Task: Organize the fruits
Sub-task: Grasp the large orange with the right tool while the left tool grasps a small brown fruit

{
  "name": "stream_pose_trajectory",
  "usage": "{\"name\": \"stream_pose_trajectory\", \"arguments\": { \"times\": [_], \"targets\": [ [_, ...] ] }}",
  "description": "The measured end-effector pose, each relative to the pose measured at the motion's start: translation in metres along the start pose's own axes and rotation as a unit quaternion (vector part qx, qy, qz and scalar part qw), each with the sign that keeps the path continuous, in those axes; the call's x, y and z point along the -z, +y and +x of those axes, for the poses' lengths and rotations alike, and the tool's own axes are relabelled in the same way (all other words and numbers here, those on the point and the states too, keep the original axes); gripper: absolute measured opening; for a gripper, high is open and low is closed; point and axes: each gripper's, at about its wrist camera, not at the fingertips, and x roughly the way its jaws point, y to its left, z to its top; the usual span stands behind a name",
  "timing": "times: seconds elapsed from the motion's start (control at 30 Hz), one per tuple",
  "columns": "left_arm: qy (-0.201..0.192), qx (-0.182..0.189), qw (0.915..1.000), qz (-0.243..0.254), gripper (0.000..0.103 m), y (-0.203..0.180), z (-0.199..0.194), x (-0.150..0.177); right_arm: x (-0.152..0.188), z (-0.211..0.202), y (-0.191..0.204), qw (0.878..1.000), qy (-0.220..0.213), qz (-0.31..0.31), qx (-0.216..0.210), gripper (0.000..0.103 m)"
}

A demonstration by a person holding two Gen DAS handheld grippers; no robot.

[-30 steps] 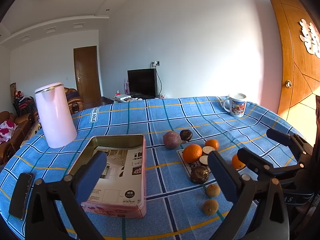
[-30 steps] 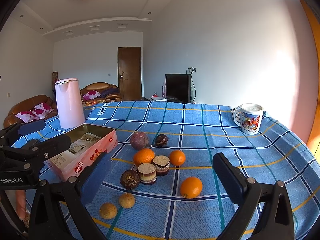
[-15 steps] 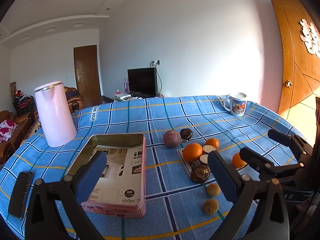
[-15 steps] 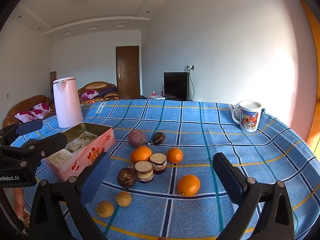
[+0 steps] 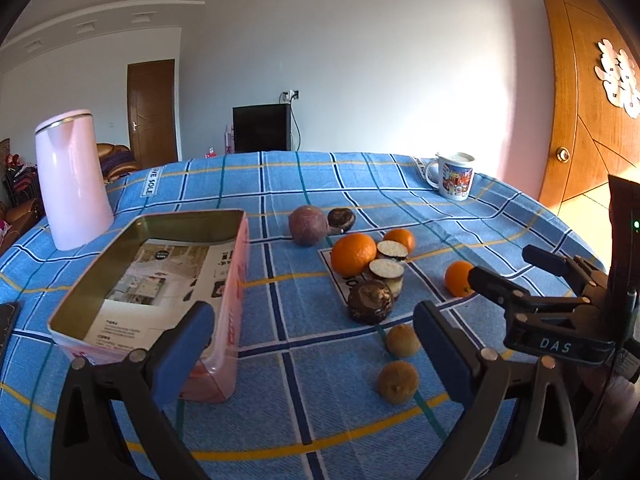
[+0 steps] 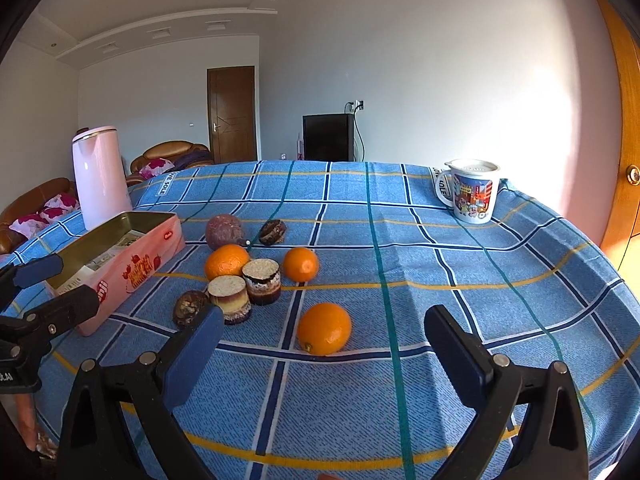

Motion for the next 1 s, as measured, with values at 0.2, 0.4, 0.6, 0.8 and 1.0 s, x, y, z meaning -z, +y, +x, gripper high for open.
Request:
{"name": "stream_pose_trajectory", "arguments": {
  "times": [0.2, 0.4, 0.6, 0.8, 1.0],
  "targets": [
    [0.031, 0.029, 0.999, 0.016, 0.083, -0.014, 0.014, 0.012, -0.001, 0.022, -0.002, 0.999, 0.043, -0.005, -0.003, 0.081],
    [0.055, 0.056, 0.9965, 0.028, 0.072, -0.025, 0.021, 0.019, 0.0, 0.044, -0.008, 0.995, 0.097, 0.012, -0.027, 0.063],
    [0.081, 0.083, 0.9927, 0.031, 0.056, -0.031, 0.028, 0.025, 0.003, 0.053, -0.007, 0.992, 0.119, 0.01, -0.044, 0.04],
    [0.092, 0.109, 0.9895, 0.022, 0.028, -0.027, 0.031, 0.028, 0.002, 0.052, -0.007, 0.992, 0.111, 0.006, -0.057, 0.038],
    [0.087, 0.116, 0.9892, 0.02, 0.028, -0.024, 0.029, 0.028, 0.003, 0.042, -0.006, 0.995, 0.079, 0.006, -0.063, 0.038]
  ]
}}
